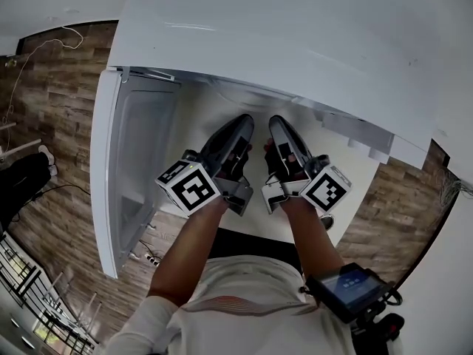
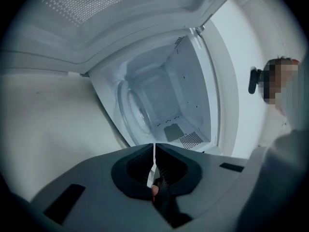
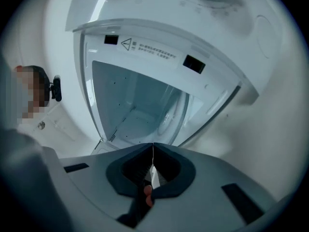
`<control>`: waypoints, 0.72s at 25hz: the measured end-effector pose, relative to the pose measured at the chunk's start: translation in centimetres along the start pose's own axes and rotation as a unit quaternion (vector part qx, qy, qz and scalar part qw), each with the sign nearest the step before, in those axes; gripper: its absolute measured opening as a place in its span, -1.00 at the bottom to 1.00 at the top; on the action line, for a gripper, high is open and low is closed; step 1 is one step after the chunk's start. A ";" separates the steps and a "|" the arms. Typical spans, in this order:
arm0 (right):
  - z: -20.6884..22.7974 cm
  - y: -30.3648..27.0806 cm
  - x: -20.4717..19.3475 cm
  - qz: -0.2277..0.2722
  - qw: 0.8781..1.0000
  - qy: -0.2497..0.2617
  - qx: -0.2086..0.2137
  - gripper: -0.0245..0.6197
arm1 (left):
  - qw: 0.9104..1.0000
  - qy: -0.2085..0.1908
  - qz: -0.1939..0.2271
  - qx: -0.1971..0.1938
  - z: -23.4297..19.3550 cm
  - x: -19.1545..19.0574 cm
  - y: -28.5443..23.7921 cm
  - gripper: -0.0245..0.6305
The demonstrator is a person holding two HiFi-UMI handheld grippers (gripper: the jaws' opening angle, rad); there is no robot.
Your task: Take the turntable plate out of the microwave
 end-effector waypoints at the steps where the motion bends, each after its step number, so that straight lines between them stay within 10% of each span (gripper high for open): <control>1: 0.1 0.0 0.1 0.006 1.000 -0.009 0.002 -0.91 | 1.000 0.012 0.000 -0.001 -0.1 0.0 -0.1 -0.89; 11: 0.9 0.2 0.4 0.033 0.997 -0.069 0.009 -0.79 | 0.989 0.143 0.017 -0.023 -0.7 -0.5 -1.0 -0.79; 18: 1.5 0.1 0.1 0.043 0.993 -0.110 0.011 -0.62 | 0.986 0.165 0.010 -0.022 -1.0 -0.5 -1.4 -0.66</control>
Point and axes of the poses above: the fingertips, and each gripper's own axes: y backward along the fingers, z to its right, x out of its top, the point moved 5 cm from there along y, backward along the fingers, and after that the axes turned 15 degrees about x, right-handed, at the moved point
